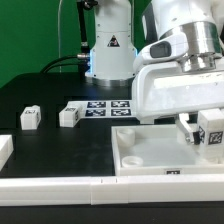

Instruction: Assemble one leg

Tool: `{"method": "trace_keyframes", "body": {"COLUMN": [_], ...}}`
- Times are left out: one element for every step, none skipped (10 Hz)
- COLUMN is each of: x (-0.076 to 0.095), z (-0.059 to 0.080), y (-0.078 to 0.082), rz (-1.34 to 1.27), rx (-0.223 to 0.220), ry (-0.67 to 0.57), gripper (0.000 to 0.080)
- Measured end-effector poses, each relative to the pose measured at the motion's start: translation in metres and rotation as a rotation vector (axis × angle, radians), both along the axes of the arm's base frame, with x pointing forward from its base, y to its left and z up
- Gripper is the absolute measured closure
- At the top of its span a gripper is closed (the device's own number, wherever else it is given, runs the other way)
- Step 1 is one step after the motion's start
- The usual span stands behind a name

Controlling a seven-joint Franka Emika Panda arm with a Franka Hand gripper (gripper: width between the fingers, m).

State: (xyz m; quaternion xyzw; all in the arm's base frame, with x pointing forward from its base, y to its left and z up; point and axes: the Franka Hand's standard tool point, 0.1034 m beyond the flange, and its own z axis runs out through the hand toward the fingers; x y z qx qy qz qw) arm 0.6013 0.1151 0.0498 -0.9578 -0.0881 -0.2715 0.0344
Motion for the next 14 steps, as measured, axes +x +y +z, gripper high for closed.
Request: {"method": "trace_keyframes", "body": {"x": [0.004, 0.004, 0.004, 0.003, 0.003, 0.003, 0.003, 0.003, 0.003, 0.003, 0.005, 0.007, 0.009, 0.012], "z": [0.000, 0.000, -0.001, -0.001, -0.001, -0.001, -0.001, -0.002, -0.002, -0.001, 0.005, 0.015, 0.027, 0.040], "y": [-0.004, -0.003, -0.003, -0.003, -0.003, -0.003, -0.003, -0.003, -0.003, -0.004, -0.005, -0.004, -0.005, -0.005], "rz": [-0.005, -0.006, -0.005, -0.005, -0.005, -0.005, -0.005, -0.005, -0.005, -0.005, -0.007, -0.006, -0.005, -0.002], "rx": [-0.001, 0.000, 0.000, 0.000, 0.000, 0.000, 0.000, 0.000, 0.000, 0.000, 0.001, 0.002, 0.003, 0.004], "ry": [-0.015, -0.010, -0.003, -0.002, -0.002, -0.002, -0.002, -0.002, -0.002, -0.001, 0.005, 0.003, 0.004, 0.006], "gripper": [0.0507, 0.0507, 0.0507, 0.0335, 0.0203, 0.0203, 0.0161, 0.0161, 0.0152, 0.0150, 0.0150, 0.0150, 0.0150, 0.0150]}}
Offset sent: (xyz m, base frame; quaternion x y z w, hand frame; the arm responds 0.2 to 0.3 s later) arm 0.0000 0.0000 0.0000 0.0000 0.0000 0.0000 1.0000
